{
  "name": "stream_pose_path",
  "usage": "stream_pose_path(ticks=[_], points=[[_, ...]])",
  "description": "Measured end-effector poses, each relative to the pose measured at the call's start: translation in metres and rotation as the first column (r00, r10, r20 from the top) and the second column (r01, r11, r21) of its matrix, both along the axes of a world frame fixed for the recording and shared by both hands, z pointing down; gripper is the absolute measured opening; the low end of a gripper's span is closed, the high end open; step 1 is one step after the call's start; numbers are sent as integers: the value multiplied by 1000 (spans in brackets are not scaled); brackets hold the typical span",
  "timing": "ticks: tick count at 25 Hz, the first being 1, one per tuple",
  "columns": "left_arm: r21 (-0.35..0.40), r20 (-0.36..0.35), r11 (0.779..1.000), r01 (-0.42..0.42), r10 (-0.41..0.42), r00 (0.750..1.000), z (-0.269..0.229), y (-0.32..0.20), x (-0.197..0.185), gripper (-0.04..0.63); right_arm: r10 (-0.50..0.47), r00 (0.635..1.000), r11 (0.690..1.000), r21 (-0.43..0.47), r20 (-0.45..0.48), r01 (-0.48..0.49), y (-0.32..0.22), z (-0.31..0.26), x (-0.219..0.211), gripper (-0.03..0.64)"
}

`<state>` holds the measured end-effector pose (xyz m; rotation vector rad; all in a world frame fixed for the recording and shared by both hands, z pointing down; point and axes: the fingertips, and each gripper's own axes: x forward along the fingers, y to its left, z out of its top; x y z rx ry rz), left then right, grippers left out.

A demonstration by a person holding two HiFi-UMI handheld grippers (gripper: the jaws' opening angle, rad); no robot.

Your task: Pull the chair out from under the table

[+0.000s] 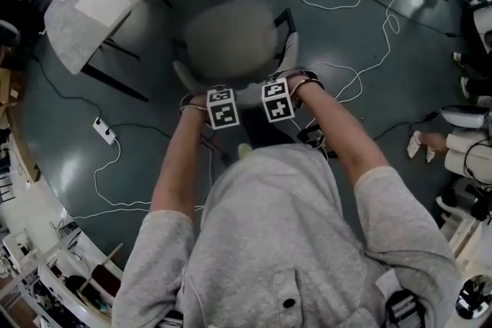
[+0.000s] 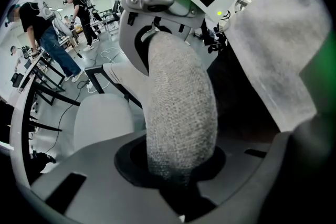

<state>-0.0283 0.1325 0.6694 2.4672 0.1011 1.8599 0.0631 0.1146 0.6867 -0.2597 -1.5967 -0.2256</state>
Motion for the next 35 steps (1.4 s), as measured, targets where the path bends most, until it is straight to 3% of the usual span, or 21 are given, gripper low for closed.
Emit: stream_pose_path(ticks=[10,14,21,24,26,27,31,33,35], points=[[-10,8,1000,-14,14,1000,3,42,4,103,24,1000,1000,10,-1,-24,42,3,4,87],[23,6,1000,4,-4,1000,2,48,5,106,34,999,998,60,0,-34,48,1,5,95],[75,-57,988,136,-132,990,-16,45,-3,163,193,975,974,96,108,-204,46,-16,8,147],[109,-125,971,214,-200,972,-29,45,-5,173,275,947,950,103,166,-294,47,-27,12,156],[132,-201,944,303,-274,940,-39,45,-12,173,315,924,931,118,215,-345,47,-36,13,160],[134,-246,922,363,-324,913,-45,45,-16,173,324,916,923,133,239,-361,47,-41,13,160],[118,-392,811,573,-492,777,-73,49,-38,168,360,861,888,150,361,-434,52,-69,16,154],[106,-425,758,643,-550,719,-84,55,-48,91,396,793,856,127,464,-502,56,-94,21,131],[102,-441,710,697,-596,671,-93,61,-56,46,421,701,814,102,576,-572,58,-125,24,80]])
